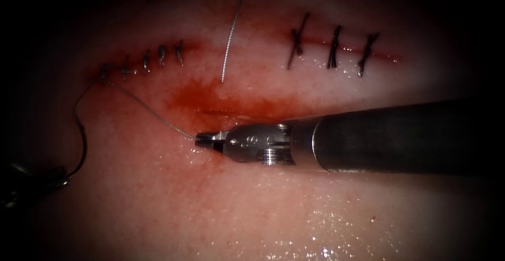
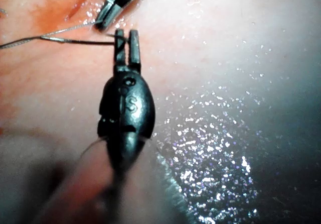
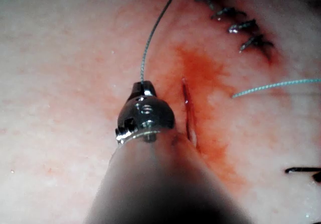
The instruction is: Wound Closure
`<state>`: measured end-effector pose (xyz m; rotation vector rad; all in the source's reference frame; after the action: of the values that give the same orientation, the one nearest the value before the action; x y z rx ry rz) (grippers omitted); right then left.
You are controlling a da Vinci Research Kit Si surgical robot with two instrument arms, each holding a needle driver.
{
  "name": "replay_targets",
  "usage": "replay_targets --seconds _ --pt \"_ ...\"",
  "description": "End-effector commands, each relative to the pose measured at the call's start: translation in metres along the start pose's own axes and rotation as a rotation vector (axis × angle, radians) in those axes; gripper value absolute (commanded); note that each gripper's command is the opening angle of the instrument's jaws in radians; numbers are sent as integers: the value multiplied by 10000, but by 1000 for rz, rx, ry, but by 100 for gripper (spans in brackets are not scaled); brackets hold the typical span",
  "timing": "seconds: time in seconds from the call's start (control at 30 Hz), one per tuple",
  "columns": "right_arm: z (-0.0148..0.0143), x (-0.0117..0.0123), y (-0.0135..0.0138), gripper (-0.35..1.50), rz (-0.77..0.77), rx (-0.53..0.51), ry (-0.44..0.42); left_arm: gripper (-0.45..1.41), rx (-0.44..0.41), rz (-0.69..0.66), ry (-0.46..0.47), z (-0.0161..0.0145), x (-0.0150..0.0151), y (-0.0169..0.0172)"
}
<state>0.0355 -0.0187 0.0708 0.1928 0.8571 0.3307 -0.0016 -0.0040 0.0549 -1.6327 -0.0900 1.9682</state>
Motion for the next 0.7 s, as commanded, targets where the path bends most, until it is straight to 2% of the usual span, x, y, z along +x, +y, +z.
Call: replay_targets --seconds 0.03,0.13,0.27,0.33,0.37,0.47,0.53,0.6,0.7 --pt "-2 -4 -11 -35 4 12 0 -45 7 -4 -2 5 -10 3" --pt "-14 -2 -27 -35 13 23 3 -45 33 5 0 10 -21 -9" --pt "-30 10 -60 -35 9 59 11 -45 63 -9 4 15 -51 -15" --pt "-39 20 -77 -35 8 74 14 -45 74 -15 3 18 -66 -16" --pt "-48 33 -94 -35 6 93 19 -45 84 -18 -6 21 -82 -14" --pt "-58 48 -118 -35 2 115 22 -45 99 -18 -9 20 -101 -4" --pt "-65 62 -145 -35 1 170 34 -45 103 -16 -7 17 -111 10" --pt "-67 71 -160 -35 3 182 39 -45 97 -14 -8 14 -112 19" --pt "-64 80 -166 -35 -20 182 53 -45 91 -19 -8 10 -105 28"
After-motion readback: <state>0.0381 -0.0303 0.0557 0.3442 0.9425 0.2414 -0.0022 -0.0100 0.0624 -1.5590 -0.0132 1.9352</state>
